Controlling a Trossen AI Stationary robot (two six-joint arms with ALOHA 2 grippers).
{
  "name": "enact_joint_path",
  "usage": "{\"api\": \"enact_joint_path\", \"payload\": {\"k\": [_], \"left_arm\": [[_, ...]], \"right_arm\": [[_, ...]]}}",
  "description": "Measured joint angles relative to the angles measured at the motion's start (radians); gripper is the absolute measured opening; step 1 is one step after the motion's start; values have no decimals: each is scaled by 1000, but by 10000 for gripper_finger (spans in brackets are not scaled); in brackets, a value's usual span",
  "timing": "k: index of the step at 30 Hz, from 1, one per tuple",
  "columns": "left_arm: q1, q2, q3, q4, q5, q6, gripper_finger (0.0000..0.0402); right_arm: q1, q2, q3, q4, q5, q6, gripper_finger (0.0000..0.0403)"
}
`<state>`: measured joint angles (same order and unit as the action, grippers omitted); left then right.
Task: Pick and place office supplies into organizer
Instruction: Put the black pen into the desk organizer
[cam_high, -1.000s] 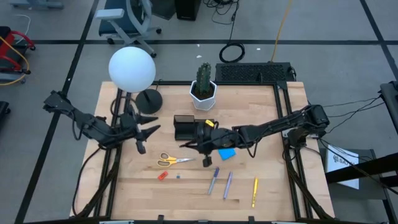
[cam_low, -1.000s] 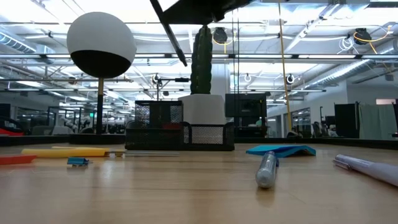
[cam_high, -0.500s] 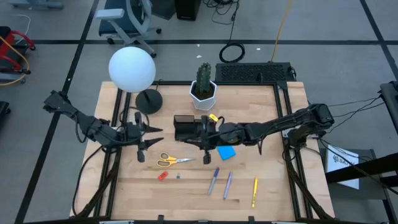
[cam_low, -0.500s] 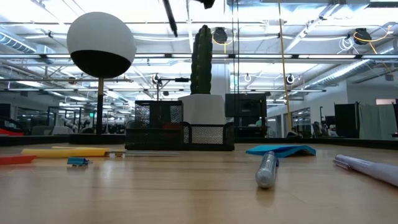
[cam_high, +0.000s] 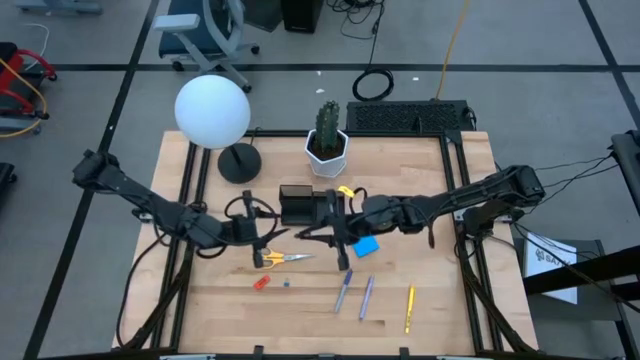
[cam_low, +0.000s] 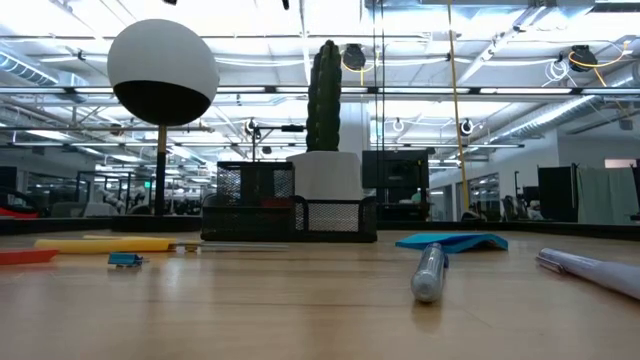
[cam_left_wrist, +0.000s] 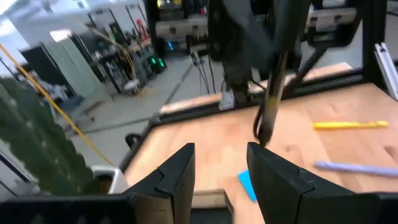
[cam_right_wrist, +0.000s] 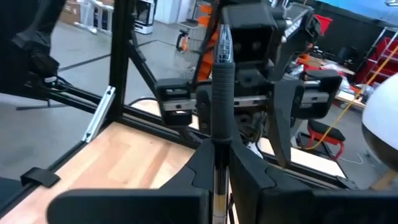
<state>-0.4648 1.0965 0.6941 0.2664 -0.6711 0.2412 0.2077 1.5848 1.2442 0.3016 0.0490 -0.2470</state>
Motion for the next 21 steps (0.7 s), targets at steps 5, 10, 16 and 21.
{"api": "enact_joint_path", "payload": {"k": [5,10,16,21], "left_arm": [[0,7,0,64,0,26,152],[-17,-3,0,113,38,26,152],[-19,-3,0,158,139,13,152],[-19,-3,0,175,166,10,152]], "right_arm": [[-2,0,0,-22,2,-3,20],[-14,0,0,-38,7,-4,20],[-18,0,0,-38,5,-8,20],[-18,0,0,-38,6,-8,20]]}}
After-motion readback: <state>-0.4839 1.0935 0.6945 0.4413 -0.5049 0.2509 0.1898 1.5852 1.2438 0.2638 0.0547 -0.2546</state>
